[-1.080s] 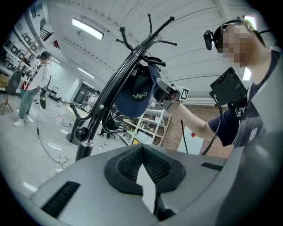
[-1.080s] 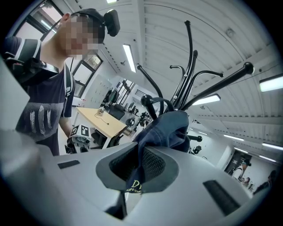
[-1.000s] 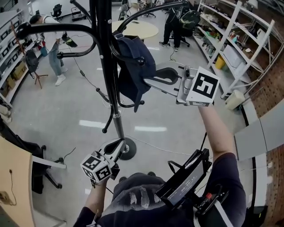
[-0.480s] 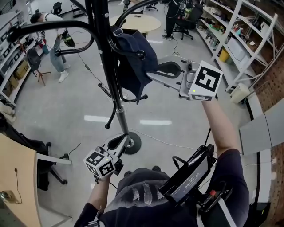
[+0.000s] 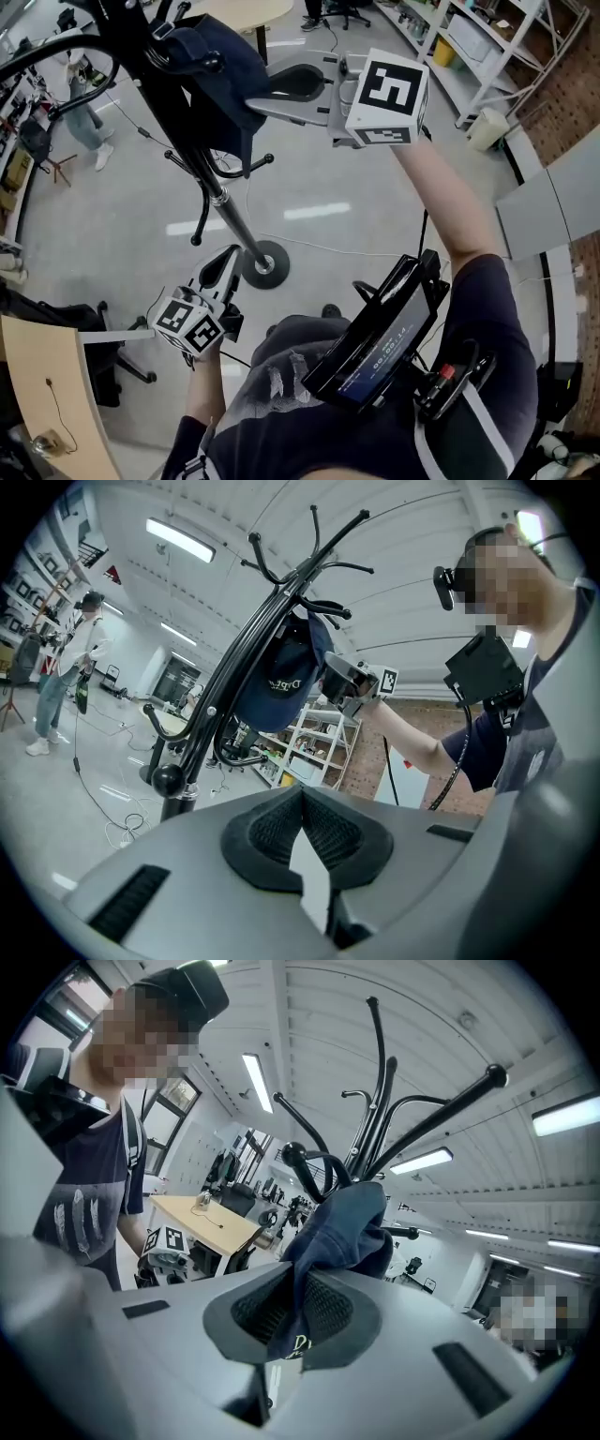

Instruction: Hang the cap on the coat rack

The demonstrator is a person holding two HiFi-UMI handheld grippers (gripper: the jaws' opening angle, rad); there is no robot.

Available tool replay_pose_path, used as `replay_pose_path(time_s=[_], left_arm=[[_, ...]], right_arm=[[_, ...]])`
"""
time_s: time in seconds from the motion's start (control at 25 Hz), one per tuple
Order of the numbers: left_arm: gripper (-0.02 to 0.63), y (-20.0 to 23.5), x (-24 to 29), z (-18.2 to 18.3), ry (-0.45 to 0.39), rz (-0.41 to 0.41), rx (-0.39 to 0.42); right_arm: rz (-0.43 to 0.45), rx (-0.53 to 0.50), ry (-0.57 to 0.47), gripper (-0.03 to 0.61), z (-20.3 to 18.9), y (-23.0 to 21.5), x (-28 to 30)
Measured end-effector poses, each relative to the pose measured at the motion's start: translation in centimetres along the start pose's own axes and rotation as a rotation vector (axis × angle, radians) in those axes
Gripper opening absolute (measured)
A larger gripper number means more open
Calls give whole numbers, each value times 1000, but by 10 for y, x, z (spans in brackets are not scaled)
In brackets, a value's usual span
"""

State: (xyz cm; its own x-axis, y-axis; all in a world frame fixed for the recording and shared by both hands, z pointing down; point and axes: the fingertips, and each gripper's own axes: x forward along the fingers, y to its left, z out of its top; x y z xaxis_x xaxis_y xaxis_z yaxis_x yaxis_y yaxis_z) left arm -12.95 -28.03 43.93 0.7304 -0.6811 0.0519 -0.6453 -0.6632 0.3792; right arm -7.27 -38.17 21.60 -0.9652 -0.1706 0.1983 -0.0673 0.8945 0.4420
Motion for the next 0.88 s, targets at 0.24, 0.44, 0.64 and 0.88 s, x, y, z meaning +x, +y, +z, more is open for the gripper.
replay_pose_path(time_s=[0.24, 0.44, 0.64, 0.88], left_arm=[[6, 0, 6, -8, 22, -26, -6], [6, 2, 5, -10, 37, -22, -20], [6, 8, 1, -12, 37, -10, -20], [6, 5, 7, -9, 34, -25, -17]], right_arm=[[-23, 94, -47, 14, -3, -10, -4], [-74, 126, -48, 15, -15, -16, -3], [-136, 149, -64, 32, -19, -25, -2], [-168, 273, -148, 129, -15, -38, -24]])
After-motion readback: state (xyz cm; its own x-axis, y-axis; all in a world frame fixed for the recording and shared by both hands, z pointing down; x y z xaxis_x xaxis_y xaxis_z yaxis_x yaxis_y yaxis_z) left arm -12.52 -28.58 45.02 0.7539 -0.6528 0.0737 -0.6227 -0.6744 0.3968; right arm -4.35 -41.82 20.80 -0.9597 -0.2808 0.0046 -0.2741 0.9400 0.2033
